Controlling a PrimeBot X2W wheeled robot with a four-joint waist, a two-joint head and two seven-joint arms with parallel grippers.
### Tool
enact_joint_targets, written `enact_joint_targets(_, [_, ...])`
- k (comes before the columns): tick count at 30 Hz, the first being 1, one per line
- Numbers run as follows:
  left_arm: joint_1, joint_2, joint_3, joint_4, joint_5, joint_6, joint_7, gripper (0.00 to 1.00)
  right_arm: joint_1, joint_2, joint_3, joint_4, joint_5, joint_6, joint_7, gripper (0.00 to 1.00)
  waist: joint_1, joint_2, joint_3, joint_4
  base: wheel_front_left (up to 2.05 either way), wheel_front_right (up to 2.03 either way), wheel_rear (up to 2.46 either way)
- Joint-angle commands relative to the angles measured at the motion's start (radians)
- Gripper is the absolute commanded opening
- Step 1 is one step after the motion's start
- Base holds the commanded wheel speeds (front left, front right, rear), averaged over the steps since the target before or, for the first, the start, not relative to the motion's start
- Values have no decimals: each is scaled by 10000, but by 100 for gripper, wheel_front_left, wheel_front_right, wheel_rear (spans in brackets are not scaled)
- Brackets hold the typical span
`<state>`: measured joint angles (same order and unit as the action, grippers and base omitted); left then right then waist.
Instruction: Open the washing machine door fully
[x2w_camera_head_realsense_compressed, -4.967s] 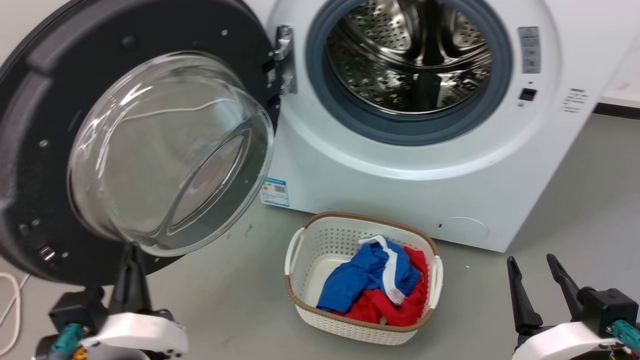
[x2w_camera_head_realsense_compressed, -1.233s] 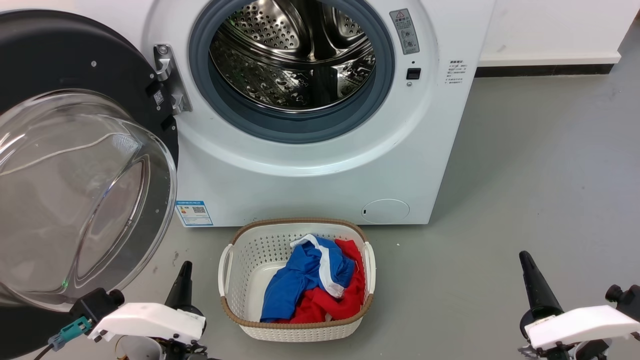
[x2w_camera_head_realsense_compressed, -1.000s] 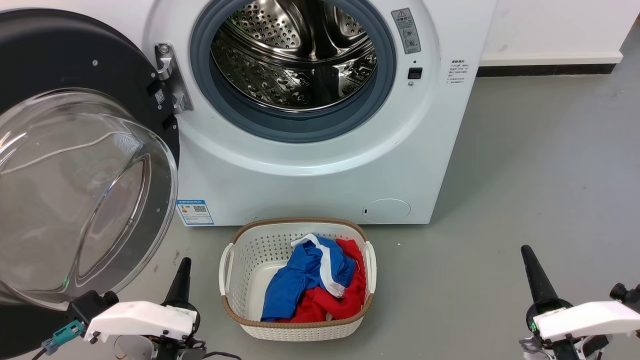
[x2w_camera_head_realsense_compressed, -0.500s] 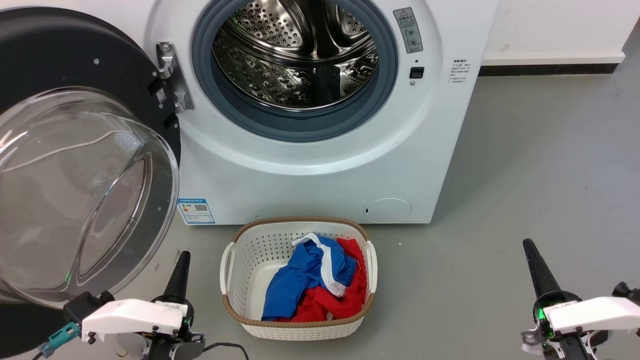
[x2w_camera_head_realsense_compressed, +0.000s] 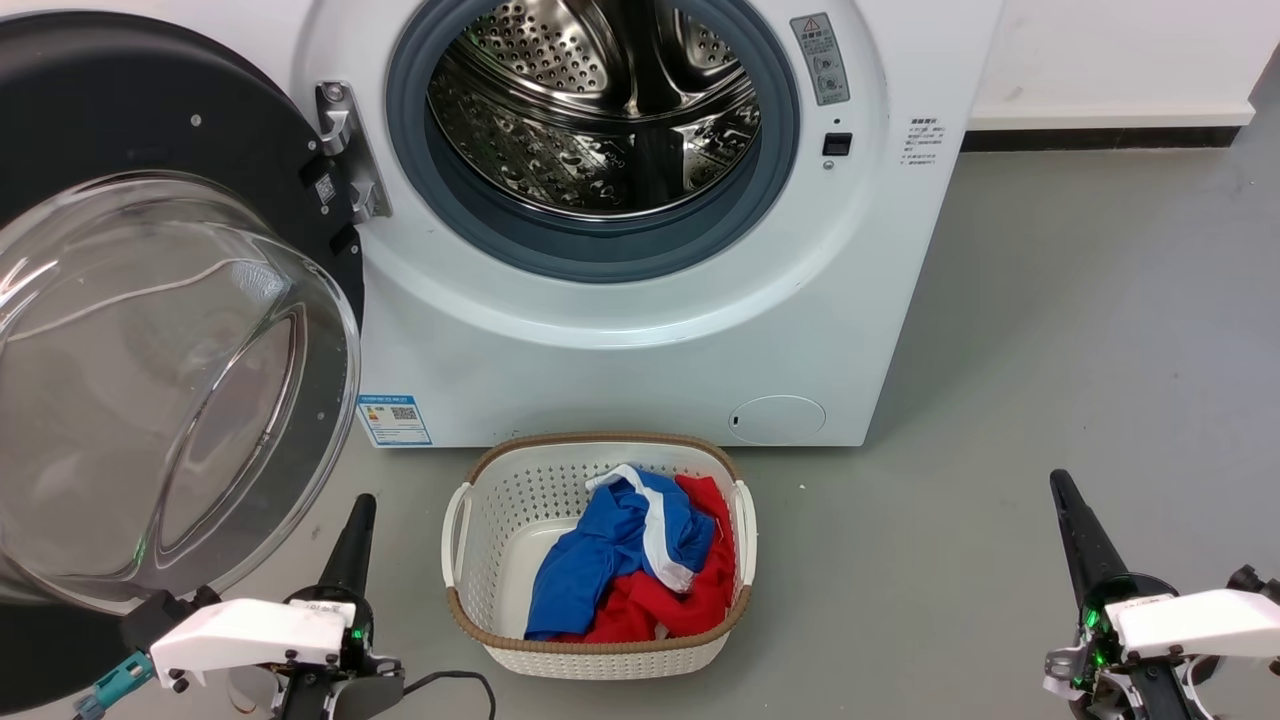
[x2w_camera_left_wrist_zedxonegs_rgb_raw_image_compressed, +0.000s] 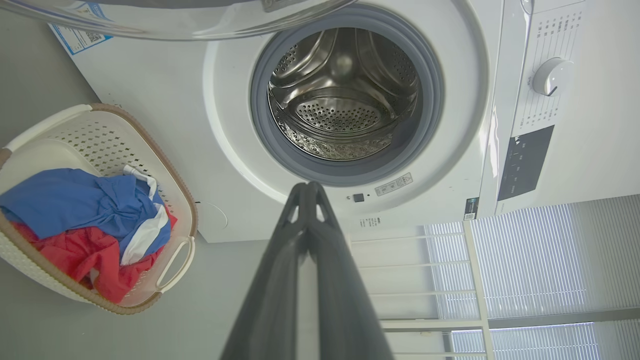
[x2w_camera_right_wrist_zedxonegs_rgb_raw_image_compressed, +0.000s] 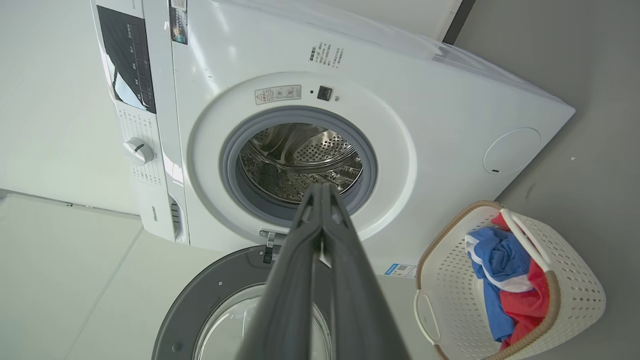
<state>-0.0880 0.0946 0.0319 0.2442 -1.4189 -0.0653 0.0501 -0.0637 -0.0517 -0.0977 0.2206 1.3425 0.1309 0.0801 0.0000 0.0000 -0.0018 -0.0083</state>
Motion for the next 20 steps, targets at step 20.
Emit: enact_joint_targets(20, [-229,-274,552,-7,-1276,-461,419,0,-431,24,-120,156,1753,-3,234,0,0,0,29,49,0,0,0])
